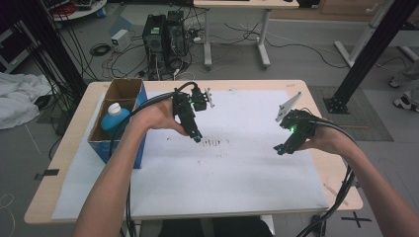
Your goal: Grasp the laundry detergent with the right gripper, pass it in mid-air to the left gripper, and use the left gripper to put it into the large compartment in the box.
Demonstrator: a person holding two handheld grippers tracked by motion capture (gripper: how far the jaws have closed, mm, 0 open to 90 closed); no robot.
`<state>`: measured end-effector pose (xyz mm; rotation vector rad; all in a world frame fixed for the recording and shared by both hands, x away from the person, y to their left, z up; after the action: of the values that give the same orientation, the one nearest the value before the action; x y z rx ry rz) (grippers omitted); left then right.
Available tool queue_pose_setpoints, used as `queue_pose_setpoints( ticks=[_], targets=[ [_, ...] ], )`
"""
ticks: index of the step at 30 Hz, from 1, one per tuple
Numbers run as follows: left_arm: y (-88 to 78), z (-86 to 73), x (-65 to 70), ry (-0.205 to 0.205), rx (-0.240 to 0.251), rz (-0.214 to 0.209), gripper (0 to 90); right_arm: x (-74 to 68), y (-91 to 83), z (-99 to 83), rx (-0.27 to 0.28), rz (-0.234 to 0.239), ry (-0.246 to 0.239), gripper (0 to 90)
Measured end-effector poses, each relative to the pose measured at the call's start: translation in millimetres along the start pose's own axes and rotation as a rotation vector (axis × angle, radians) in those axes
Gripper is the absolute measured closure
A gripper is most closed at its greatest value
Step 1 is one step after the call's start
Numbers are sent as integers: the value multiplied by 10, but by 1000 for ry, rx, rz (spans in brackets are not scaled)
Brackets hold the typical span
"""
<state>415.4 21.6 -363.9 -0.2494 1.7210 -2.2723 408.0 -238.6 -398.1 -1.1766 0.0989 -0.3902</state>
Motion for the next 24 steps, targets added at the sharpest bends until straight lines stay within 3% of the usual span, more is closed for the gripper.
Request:
queue_pose_setpoints(
  ticks=[7,24],
  targets=[
    [73,-16,30,9,-16,3,206,25,-62,8,-6,-7,0,111],
    [32,-22,43,11,2,1,206,-6,-77,10,-14,-11,1,111]
  ],
)
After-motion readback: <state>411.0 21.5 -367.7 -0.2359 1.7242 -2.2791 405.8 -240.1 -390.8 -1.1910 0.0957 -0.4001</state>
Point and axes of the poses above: each handheld gripper's, and its own axes: y roughly forward along the jaws, z roughly out of its top, x roughly to its right, the point moved 10 cm from there along y, roughly forward along the jaws, and after that the axes turned 2 degrees about -y, right-handed, at the moved point
